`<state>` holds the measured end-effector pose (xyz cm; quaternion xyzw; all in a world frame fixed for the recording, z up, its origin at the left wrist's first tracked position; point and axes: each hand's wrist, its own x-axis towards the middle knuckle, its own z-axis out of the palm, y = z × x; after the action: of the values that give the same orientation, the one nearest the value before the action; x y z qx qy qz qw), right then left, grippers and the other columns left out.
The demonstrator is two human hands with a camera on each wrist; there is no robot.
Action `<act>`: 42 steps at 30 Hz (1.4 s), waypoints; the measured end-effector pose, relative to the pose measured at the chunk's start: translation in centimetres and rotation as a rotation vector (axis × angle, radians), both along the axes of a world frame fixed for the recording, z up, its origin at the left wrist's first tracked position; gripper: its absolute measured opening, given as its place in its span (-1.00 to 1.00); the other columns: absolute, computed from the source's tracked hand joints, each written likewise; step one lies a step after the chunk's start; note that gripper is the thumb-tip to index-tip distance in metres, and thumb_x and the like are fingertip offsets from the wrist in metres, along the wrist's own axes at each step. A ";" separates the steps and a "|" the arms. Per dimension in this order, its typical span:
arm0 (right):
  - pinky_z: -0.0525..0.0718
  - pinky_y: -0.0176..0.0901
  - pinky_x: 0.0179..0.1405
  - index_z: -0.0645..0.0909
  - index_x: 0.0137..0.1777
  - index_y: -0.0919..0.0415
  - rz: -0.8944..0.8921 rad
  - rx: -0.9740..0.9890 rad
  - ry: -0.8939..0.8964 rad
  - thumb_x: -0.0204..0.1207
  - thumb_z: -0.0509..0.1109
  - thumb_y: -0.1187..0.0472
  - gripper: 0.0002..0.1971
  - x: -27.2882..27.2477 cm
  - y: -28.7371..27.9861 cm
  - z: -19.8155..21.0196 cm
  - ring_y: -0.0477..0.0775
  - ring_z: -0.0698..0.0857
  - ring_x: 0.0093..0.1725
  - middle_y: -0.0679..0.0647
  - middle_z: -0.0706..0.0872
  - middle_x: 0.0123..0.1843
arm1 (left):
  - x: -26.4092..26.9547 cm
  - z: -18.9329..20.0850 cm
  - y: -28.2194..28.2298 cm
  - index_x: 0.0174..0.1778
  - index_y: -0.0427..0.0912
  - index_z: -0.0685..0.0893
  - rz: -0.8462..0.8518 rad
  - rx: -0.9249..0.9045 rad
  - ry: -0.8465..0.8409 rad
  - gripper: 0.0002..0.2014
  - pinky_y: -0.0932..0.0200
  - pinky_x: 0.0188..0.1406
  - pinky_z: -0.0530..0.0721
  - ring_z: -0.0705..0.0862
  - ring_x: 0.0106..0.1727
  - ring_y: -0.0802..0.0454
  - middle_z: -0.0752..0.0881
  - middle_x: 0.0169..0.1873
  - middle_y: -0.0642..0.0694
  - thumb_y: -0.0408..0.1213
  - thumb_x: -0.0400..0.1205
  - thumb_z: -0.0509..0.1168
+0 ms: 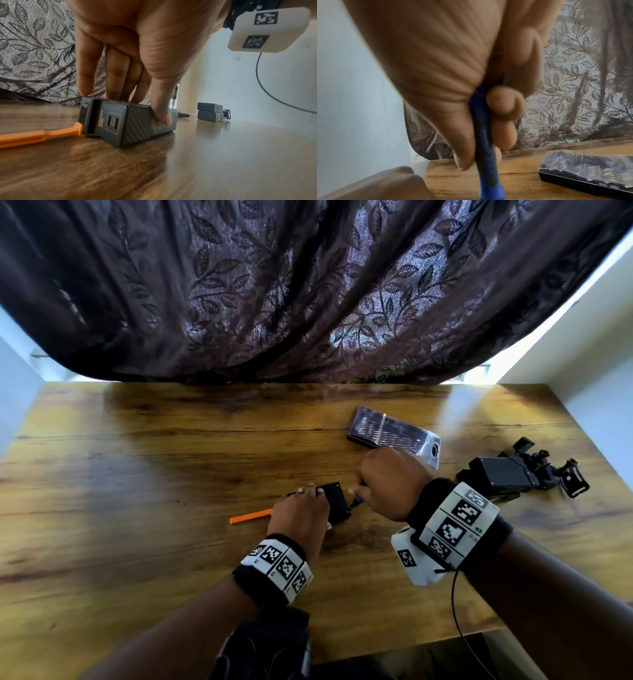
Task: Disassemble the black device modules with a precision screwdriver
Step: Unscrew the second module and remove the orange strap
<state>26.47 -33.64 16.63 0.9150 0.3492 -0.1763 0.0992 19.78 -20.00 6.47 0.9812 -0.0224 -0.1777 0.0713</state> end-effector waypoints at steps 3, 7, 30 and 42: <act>0.77 0.06 -0.02 0.70 -0.12 0.13 -0.023 -0.021 0.000 0.70 0.30 -0.16 -0.62 0.2 0.0 0.0 0.07 0.72 -0.16 0.02 0.72 -0.18 | 0.0 0.0 0.0 0.61 -0.21 0.40 -0.001 -0.002 -0.008 -0.40 0.01 0.13 0.63 0.68 0.34 -0.11 0.58 0.45 -0.15 0.02 0.73 0.33; 0.72 -0.07 0.07 0.71 0.08 0.10 0.004 -0.029 0.078 0.58 0.49 -0.01 -0.78 0.1 -0.3 0.2 0.02 0.68 0.05 -0.02 0.64 0.12 | 0.1 -0.2 0.0 0.62 -0.21 0.39 0.012 -0.023 0.004 -0.38 -0.02 0.19 0.62 0.65 0.39 -0.13 0.56 0.49 -0.16 0.02 0.72 0.35; 0.53 -0.24 0.07 0.61 0.27 0.07 0.037 -0.027 0.104 0.61 0.44 0.15 -0.75 -1.5 -0.1 1.0 -0.02 0.59 0.20 -0.03 0.56 0.26 | 0.0 -0.5 0.1 0.68 -0.24 0.31 0.010 -0.031 -0.003 -0.35 -0.07 0.32 0.58 0.58 0.49 -0.17 0.46 0.61 -0.21 -0.01 0.75 0.31; 0.57 -0.22 -0.12 0.72 -0.07 0.11 -0.057 0.049 0.062 0.66 0.40 0.06 -0.84 -0.9 0.2 0.2 -0.03 0.65 -0.06 -0.03 0.66 -0.03 | -0.1 -0.6 0.0 0.66 -0.24 0.33 0.011 -0.030 -0.016 -0.36 -0.07 0.32 0.59 0.58 0.49 -0.14 0.45 0.61 -0.19 -0.01 0.74 0.32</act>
<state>25.53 -33.46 16.83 0.9209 0.3300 -0.1986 0.0606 19.71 -20.00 5.82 0.9816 -0.0200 -0.1690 0.0867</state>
